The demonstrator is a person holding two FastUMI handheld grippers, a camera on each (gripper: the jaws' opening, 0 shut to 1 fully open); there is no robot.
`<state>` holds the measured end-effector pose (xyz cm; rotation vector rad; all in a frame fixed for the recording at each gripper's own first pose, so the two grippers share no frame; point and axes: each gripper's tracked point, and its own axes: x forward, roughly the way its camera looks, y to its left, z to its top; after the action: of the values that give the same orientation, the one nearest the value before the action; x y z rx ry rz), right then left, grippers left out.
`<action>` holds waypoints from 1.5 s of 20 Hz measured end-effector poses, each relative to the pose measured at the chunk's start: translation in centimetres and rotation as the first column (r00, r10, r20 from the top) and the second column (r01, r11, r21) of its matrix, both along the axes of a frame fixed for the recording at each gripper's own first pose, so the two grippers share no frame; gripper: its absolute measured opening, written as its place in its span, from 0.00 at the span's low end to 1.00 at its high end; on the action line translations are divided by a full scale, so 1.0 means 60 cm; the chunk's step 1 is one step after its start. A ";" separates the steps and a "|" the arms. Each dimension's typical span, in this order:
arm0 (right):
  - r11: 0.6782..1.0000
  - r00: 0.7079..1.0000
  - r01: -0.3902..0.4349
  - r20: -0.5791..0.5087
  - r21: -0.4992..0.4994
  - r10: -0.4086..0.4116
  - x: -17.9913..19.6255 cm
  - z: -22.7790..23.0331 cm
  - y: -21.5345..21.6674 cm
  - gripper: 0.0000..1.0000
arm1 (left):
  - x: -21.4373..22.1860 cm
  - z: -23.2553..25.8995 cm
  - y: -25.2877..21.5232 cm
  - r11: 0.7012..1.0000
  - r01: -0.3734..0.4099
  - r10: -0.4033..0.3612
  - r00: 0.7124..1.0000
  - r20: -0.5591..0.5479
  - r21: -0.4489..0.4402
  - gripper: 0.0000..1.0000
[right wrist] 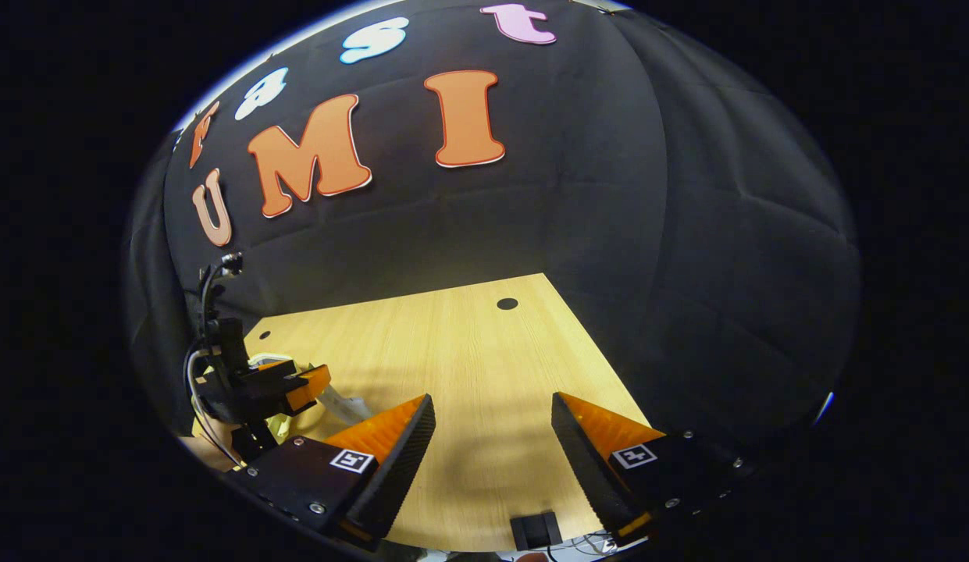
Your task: First open the suitcase, pack the skin care products into it, and then close the suitcase.
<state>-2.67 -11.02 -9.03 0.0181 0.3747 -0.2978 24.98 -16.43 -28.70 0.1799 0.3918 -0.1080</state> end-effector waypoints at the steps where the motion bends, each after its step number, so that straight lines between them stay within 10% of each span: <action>1: 1.000 1.000 0.002 -0.006 -0.006 -0.002 0.001 -0.002 -0.002 0.95 | 0.006 -0.018 0.001 1.000 -0.004 0.004 1.000 -0.016 0.007 0.97; 7: 0.999 0.998 0.014 -0.056 -0.032 -0.016 -0.001 -0.013 -0.006 0.95 | 0.039 -0.112 -0.004 0.996 0.026 -0.021 0.998 -0.060 0.089 0.96; 10: 0.999 0.998 0.013 -0.064 -0.040 -0.016 0.000 -0.015 -0.006 0.95 | 0.055 -0.125 -0.017 0.994 0.046 -0.041 0.998 -0.049 0.103 0.43; 13: 0.999 0.998 0.005 -0.061 -0.036 -0.007 0.010 -0.015 0.011 0.95 | 0.041 -0.121 -0.018 0.989 0.085 -0.076 0.994 -0.079 0.121 0.32; 23: 0.987 0.986 -0.163 0.018 0.008 0.163 0.099 -0.022 0.149 0.95 | -0.088 -0.002 0.041 0.989 0.140 -0.145 0.977 -0.156 -0.041 0.31; 30: 0.927 0.913 -0.374 -0.175 -0.005 0.368 0.172 -0.162 0.236 0.96 | -0.163 0.084 0.162 0.992 0.050 -0.068 0.985 -0.159 -0.117 0.31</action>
<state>7.66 3.13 -18.74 -0.1174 0.5342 0.0723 15.22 -6.72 -23.66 0.0709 0.5417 -0.2035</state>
